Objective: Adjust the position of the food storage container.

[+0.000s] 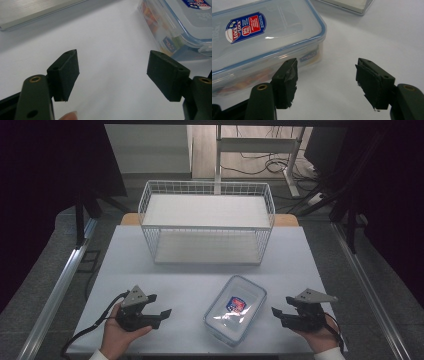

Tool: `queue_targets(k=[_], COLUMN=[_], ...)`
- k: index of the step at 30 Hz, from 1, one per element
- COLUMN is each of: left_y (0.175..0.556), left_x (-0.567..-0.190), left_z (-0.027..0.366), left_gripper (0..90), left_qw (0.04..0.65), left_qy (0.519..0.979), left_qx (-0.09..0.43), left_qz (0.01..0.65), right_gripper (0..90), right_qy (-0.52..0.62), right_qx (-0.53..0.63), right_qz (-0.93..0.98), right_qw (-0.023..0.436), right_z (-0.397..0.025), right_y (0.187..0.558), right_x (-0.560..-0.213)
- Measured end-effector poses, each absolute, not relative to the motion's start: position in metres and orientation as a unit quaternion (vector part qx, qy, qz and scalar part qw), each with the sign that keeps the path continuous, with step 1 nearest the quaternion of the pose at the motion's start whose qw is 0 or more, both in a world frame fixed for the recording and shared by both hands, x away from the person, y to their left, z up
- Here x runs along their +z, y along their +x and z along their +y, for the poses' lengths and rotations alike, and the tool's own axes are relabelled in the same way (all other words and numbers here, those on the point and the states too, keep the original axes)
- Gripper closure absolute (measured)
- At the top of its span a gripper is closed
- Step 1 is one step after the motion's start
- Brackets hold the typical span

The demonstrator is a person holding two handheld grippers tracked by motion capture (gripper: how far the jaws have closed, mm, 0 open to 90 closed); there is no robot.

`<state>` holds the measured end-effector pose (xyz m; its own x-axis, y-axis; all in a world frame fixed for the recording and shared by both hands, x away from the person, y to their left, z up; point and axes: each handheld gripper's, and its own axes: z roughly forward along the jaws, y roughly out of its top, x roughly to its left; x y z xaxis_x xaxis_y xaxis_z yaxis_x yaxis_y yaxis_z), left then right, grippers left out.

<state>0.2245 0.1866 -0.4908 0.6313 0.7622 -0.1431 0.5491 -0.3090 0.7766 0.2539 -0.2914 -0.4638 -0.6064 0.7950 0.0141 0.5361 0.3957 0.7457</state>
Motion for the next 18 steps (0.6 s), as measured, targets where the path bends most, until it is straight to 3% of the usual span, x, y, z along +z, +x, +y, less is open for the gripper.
queue_targets(k=[7, 13, 18], left_y=[0.226, 0.224, 0.224], left_x=[-0.492, -0.493, -0.494], left_z=[0.185, 0.185, 0.184], left_gripper=[25.4, 25.4, 25.4], left_qw=[0.417, 0.412, 0.41], left_qy=[0.801, 0.805, 0.806], left_qx=[0.125, 0.124, 0.121], left_qz=[0.411, 0.409, 0.409], right_gripper=[38.9, 52.1, 57.9], right_qy=[0.407, 0.376, 0.346], right_qx=[0.368, 0.36, 0.351], right_qz=[0.819, 0.841, 0.861], right_qw=[0.166, 0.149, 0.128], right_z=[-0.293, -0.289, -0.279], right_y=[0.254, 0.25, 0.246], right_x=[-0.464, -0.455, -0.454])
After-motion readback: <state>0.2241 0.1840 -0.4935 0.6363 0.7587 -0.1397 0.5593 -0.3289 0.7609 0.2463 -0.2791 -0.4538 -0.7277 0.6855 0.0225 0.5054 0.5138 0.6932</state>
